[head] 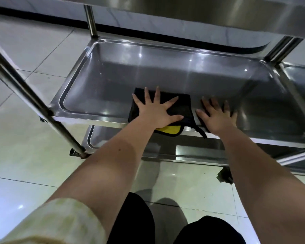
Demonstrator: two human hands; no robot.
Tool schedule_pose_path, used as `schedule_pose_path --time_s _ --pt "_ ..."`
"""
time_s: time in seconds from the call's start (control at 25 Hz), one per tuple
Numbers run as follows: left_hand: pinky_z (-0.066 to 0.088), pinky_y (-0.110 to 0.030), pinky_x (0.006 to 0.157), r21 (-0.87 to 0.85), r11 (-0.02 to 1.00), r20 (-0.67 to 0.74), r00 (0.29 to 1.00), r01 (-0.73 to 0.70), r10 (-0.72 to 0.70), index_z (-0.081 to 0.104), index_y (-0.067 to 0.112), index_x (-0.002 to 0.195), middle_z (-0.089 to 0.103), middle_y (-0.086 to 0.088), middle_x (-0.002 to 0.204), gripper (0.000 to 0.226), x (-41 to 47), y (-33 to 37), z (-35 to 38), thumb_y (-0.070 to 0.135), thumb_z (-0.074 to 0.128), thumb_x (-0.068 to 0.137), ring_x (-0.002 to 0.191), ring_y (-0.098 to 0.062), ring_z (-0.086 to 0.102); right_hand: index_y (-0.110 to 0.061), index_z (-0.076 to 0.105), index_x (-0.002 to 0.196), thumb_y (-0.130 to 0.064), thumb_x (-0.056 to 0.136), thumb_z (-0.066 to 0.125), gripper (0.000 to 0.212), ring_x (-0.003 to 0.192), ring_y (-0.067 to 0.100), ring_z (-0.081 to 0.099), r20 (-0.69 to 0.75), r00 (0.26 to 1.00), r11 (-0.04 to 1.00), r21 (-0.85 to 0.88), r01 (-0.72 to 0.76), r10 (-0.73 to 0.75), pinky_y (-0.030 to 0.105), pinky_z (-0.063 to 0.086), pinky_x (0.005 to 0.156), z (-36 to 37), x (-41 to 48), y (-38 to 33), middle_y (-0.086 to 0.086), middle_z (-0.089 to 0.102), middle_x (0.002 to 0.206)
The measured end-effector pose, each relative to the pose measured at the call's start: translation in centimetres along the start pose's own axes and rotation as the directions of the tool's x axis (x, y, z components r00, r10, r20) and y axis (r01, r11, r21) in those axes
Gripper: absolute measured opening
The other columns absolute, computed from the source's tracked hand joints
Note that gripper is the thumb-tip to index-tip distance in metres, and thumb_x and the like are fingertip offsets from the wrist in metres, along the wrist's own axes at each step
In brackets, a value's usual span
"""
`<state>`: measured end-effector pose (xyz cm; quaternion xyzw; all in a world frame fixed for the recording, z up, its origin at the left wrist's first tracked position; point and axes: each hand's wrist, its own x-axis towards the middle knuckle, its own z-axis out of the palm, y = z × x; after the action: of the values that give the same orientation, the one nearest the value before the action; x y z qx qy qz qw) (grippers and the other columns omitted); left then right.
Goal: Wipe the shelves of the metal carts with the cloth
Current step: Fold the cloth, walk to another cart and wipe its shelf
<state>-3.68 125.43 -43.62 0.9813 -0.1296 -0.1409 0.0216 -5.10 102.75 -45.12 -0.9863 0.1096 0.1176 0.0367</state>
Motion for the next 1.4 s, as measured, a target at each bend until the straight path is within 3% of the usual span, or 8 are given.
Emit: schedule_pose_path --time_s 0.4,0.6,0.76,0.8,0.92,1.04,1.12,1.4 --pt "-0.003 -0.073 0.109 -0.069 0.929 0.043 0.932 0.363 -0.360 -0.009 0.070 0.137 -0.015 0.001 0.163 0.082 -5.3 -18.4 -0.9 0.095 0.013 0.062 0.146 -0.041 -0.015 -0.051 0.003 0.150 -0.070 0.093 0.016 0.061 0.149 0.035 -0.006 -0.030 0.999 1.000 0.011 0.016 -0.015 0.060 -0.004 0.116 -0.1 -0.5 -0.2 -0.015 -0.001 0.163" --pt "-0.001 -0.077 0.105 0.002 0.973 -0.015 0.973 0.229 -0.229 -0.010 0.065 0.140 -0.016 -0.003 0.162 0.078 -2.7 -9.6 -0.3 0.092 0.018 0.073 0.144 -0.048 -0.015 -0.049 0.007 0.150 -0.068 0.094 0.022 0.061 0.149 0.034 -0.008 -0.033 0.999 0.999 0.028 0.028 -0.027 0.061 -0.006 0.115 0.1 -0.5 -0.4 -0.014 0.001 0.163" --pt "-0.008 -0.078 0.102 0.019 0.999 -0.030 0.999 -0.033 0.034 -0.004 0.060 0.145 -0.015 -0.007 0.162 0.075 -0.2 3.3 0.7 0.087 0.017 0.079 0.142 -0.050 -0.019 -0.045 0.045 0.139 -0.057 0.091 0.048 0.049 0.149 0.018 0.007 -0.123 0.992 0.792 0.609 0.045 0.038 0.048 -0.010 0.118 -0.8 0.0 1.1 -0.005 0.037 0.154" --pt "-0.010 -0.078 0.102 0.009 0.998 -0.044 0.997 -0.058 0.058 -0.001 0.058 0.147 -0.012 -0.008 0.163 0.071 0.1 4.9 0.9 0.084 0.017 0.083 0.143 -0.049 -0.018 -0.045 0.048 0.137 -0.053 0.092 0.050 0.045 0.149 0.016 0.009 -0.130 0.991 0.766 0.640 0.052 0.042 0.046 -0.010 0.118 -0.9 0.0 1.4 -0.004 0.041 0.152" --pt "0.007 -0.069 0.109 -0.111 0.994 -0.213 0.977 -0.001 -0.023 0.024 0.040 0.150 0.016 -0.008 0.161 0.057 0.3 5.1 0.8 0.060 0.030 0.096 0.146 -0.040 0.009 -0.048 0.046 0.137 -0.055 0.093 0.048 0.045 0.149 0.022 0.006 -0.116 0.993 0.876 0.482 0.024 0.037 0.050 -0.010 0.116 -0.5 0.0 0.8 -0.004 0.040 0.153" --pt "0.032 -0.048 0.100 0.039 0.998 -0.437 0.899 0.058 -0.035 0.043 0.019 0.140 0.038 -0.011 0.146 0.051 1.5 1.9 -0.3 0.045 0.045 0.096 0.129 -0.037 0.034 -0.044 0.039 0.142 -0.056 0.094 0.048 0.051 0.147 0.027 0.015 -0.187 0.976 0.929 0.328 0.172 -0.114 0.055 0.001 0.116 -1.1 0.1 -2.7 -0.007 0.034 0.155" --pt "0.030 -0.044 0.100 0.130 0.991 -0.454 0.889 -0.002 0.061 0.051 0.015 0.134 0.047 -0.009 0.140 0.047 2.6 -0.1 -0.5 0.043 0.045 0.097 0.127 -0.035 0.037 -0.035 0.038 0.145 -0.048 0.097 0.048 0.051 0.142 0.029 0.025 -0.240 0.938 0.940 0.172 0.294 -0.249 0.050 0.015 0.116 -1.2 0.4 -5.5 -0.001 0.037 0.153" --pt "0.035 -0.045 0.089 0.140 0.987 -0.558 0.817 -0.081 0.146 0.066 0.011 0.093 0.066 -0.013 0.090 0.019 1.5 0.4 -1.1 0.019 0.070 0.078 0.090 -0.035 0.058 -0.020 0.055 0.125 -0.021 0.091 0.057 0.034 0.126 0.035 0.038 -0.359 0.913 0.967 0.091 0.239 -0.192 0.043 0.027 0.104 -2.5 -2.0 -6.9 0.010 0.052 0.131"
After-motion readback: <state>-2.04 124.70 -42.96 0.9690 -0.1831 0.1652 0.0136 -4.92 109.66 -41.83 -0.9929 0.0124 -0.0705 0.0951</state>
